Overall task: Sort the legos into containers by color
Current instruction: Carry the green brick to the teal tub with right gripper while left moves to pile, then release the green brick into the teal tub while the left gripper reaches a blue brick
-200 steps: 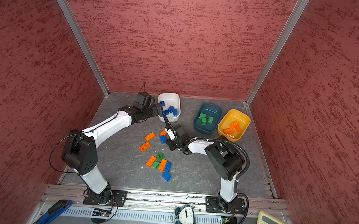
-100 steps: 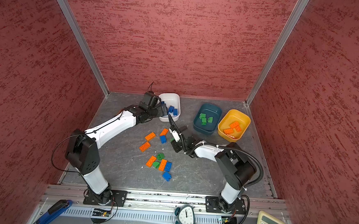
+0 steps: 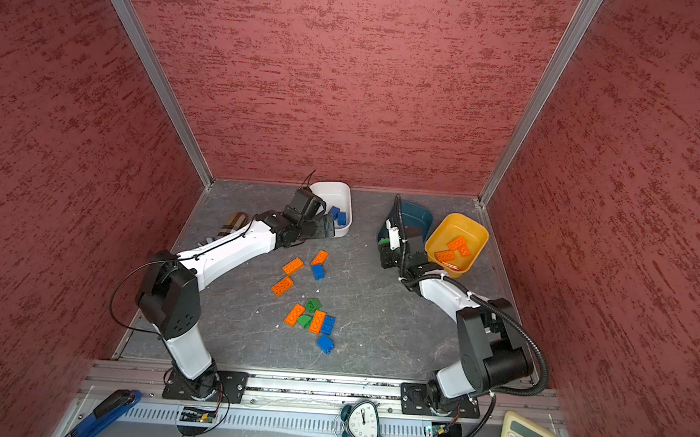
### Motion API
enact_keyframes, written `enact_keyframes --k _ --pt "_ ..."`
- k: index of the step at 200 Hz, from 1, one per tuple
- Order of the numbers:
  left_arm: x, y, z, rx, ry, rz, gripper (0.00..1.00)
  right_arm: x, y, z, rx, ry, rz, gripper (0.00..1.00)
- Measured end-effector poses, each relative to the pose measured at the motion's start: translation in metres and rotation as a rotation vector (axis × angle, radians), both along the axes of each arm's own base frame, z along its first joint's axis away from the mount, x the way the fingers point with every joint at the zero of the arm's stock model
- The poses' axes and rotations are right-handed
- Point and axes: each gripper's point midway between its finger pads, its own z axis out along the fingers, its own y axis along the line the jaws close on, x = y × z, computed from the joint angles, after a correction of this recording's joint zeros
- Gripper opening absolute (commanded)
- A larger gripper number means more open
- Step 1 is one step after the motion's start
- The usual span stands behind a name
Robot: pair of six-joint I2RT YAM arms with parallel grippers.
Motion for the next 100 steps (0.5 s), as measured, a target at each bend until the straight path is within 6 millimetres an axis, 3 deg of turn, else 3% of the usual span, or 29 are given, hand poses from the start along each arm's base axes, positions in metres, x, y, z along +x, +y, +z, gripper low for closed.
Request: enact_keyframes --k 46,100 --pt "-0.029 0.015 -0.037 0.056 0.096 0.014 0.99 0.043 -0.048 0.012 0.052 -0.003 -0.136 0.26" --pt "-0.054 0.030 -0.040 0.069 0.121 0.041 0.99 0.087 -0.078 -0.004 0.025 0.057 -0.207 0.29"
